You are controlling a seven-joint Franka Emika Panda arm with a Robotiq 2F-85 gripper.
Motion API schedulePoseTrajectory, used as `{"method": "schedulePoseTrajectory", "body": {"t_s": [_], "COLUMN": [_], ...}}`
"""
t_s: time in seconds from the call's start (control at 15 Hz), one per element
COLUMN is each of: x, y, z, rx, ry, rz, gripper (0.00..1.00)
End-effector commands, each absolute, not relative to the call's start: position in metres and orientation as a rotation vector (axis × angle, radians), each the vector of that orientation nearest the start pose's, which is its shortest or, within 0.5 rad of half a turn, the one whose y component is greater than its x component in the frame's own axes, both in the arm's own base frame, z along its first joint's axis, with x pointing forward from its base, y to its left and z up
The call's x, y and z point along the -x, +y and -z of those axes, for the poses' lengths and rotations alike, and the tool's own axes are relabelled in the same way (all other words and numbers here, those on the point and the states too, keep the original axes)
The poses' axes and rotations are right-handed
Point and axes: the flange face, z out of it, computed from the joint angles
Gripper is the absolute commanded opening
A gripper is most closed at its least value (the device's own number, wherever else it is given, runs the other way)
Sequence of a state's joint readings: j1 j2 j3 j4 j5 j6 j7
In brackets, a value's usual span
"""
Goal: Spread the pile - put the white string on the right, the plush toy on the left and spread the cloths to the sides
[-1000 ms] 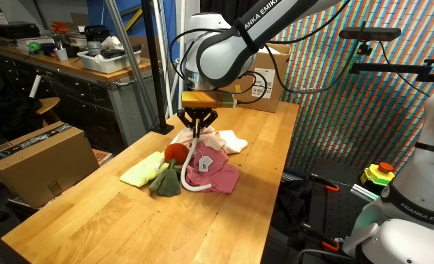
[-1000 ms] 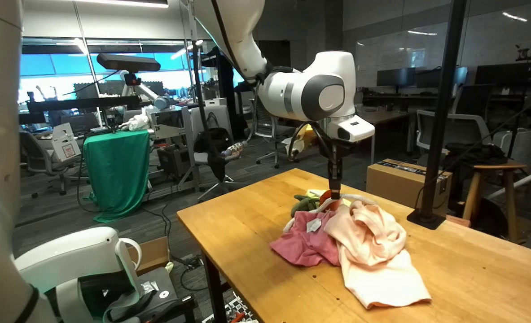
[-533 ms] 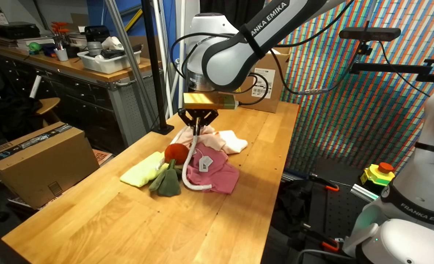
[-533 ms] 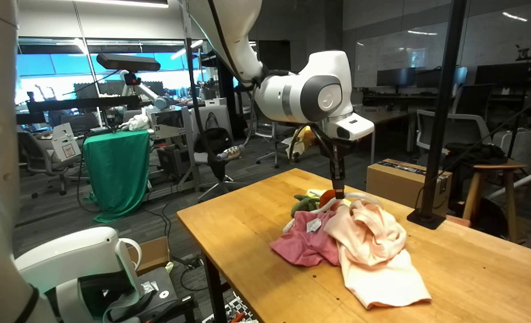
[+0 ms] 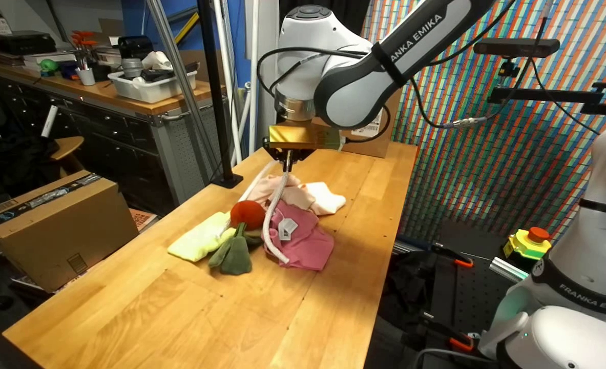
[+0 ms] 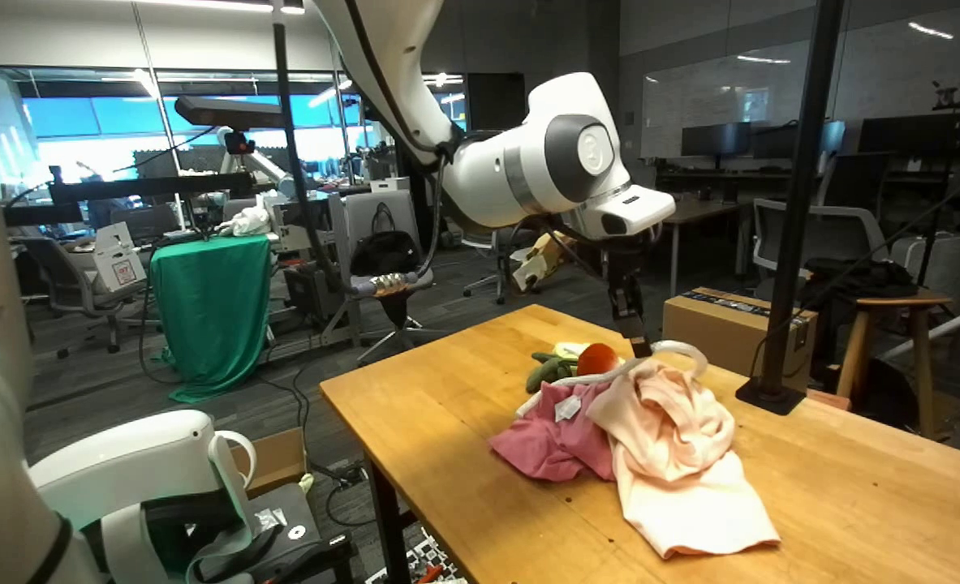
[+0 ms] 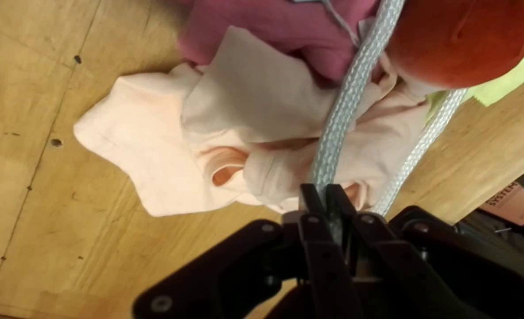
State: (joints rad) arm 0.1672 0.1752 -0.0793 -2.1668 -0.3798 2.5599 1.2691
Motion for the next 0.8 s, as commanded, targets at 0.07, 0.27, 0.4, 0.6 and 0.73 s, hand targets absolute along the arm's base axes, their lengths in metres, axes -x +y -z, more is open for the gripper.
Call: {"method": "schedulePoseTrajectory", "body": {"t_s": [0.07, 0.27, 0.4, 0.6, 0.73], "x": [-0.551, -0.541, -0.533, -0.522, -0.515], "y": [0.035, 0.016, 0.002, -0.022, -0.038], "z": [-0.356, -0.364, -0.372, -0.387, -0.397], "rx": [2.827, 2.801, 2.778, 2.746, 2.743], "ry": [1.495, 1.603, 1.678, 1.79, 1.852], "rz": [0.716, 0.815, 0.88, 0.966, 1.009], "gripper": [0.09, 0.09, 0.09, 0.09, 0.09]}}
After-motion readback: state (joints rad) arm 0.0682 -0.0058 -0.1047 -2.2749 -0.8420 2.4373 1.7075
